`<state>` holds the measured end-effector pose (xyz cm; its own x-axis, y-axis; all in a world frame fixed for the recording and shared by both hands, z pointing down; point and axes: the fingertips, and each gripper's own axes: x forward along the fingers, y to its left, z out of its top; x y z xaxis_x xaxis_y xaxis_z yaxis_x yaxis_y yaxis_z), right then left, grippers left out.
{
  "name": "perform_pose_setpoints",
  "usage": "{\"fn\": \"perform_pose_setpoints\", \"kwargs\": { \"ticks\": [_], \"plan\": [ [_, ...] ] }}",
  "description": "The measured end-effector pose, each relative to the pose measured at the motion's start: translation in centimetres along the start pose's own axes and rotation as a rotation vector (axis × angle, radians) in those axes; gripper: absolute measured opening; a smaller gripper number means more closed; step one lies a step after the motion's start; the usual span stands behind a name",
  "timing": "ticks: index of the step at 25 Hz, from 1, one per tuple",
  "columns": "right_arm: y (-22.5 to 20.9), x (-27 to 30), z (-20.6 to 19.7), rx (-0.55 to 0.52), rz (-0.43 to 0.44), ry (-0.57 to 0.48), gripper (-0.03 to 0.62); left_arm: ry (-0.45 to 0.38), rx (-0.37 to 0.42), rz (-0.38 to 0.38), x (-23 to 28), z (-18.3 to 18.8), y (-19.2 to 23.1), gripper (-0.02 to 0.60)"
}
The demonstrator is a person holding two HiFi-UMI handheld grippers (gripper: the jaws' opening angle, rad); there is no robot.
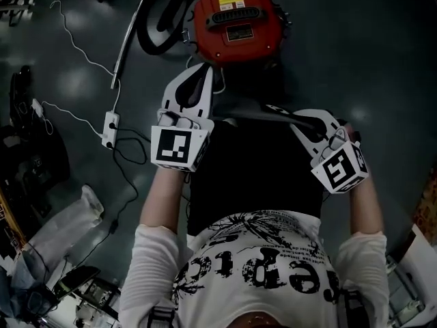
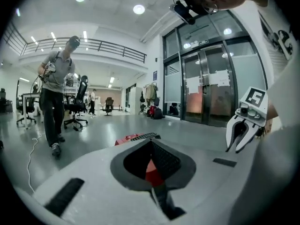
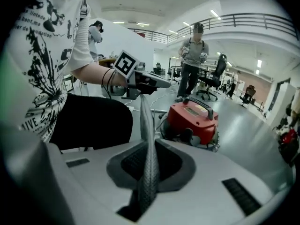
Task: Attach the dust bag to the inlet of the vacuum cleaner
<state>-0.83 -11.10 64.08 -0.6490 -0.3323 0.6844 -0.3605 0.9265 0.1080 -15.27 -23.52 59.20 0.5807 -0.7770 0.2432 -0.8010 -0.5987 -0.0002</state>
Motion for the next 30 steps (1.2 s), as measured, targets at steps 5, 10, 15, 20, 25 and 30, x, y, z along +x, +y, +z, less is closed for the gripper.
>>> {"fn": "perform_pose_setpoints", "kwargs": {
  "ticks": [5,10,15,20,25,30],
  "plan": [
    [0.0,3.1,-3.6,-0.040,-0.027,-0.026,0.023,-0.002,0.137,0.032,2.2,-3.0,1.1,0.003],
    [0.0,4.0,-4.9,0.028,-0.005,-0.054,0.023,0.054,0.214,0.016,6.0,-2.7,2.1,0.097],
    [-0.4,4.4,-4.7,0.047,0.045,-0.068,0.023,0.132,0.296,-0.034,10.2,-2.8,3.8,0.168],
    [-0.7,4.9,-4.7,0.049,0.099,-0.043,0.023,0.221,0.416,-0.136,13.0,-3.9,3.6,0.218],
    [-0.8,4.8,-4.8,0.045,0.134,-0.011,0.023,0.334,0.561,-0.248,15.0,-5.3,2.7,0.218],
    [-0.9,4.8,-5.0,-0.021,0.154,0.018,0.023,0.349,0.587,-0.306,16.2,-5.0,2.2,0.187]
  ]
}}
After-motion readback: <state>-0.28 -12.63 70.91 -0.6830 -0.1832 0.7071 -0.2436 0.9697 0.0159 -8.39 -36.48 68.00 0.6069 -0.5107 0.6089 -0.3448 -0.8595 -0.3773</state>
